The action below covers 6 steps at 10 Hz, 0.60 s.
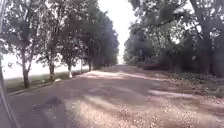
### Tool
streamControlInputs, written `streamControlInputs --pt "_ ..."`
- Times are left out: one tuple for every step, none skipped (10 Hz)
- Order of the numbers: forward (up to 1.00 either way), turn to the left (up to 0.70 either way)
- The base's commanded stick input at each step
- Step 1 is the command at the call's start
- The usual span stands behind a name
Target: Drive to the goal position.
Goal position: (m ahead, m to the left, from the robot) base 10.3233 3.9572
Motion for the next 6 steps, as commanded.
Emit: streamControlInputs --pt "0.7 0.0" --pt "0.7 0.0" --pt "0.7 0.0" --pt "0.7 0.0" --pt "0.7 -0.02" --pt "0.7 -0.17"
